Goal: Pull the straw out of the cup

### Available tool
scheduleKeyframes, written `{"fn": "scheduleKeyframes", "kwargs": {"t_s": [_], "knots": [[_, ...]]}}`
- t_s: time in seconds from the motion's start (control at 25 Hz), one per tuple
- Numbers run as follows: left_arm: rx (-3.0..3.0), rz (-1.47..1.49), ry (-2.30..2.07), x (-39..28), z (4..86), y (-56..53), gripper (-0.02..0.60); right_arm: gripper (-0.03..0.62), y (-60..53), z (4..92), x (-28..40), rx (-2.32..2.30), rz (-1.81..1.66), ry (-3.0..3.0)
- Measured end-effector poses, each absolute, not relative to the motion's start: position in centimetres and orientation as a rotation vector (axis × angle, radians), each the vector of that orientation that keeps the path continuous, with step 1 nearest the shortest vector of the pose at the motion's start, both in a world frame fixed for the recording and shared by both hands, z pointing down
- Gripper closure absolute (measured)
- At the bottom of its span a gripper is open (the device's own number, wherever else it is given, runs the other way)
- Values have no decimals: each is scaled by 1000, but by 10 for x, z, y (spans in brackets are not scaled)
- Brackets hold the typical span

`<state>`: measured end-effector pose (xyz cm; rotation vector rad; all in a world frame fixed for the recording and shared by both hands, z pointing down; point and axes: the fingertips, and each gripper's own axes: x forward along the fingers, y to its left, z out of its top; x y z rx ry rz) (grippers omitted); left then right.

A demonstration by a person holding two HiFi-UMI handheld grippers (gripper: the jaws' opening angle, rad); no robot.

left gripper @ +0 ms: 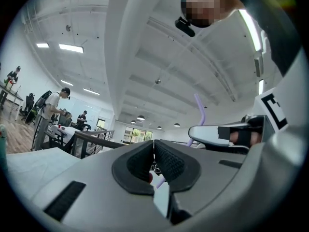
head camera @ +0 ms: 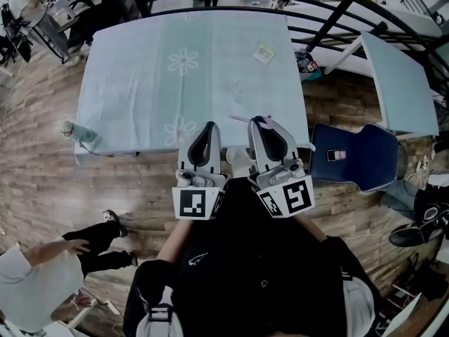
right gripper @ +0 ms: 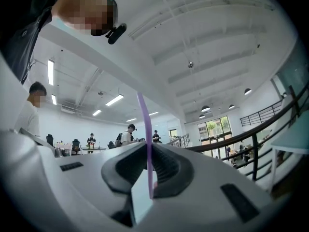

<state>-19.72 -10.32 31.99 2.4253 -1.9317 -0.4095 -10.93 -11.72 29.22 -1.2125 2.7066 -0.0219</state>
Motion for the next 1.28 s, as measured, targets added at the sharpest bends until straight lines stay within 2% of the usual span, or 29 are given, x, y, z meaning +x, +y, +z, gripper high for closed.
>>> {"fn": "scheduleKeyframes", "kwargs": {"t_s": [1.28], "knots": [[2433, -287, -1929, -199, 334, -104, 565, 559, -121, 302, -122, -1236, -24, 2749]]}}
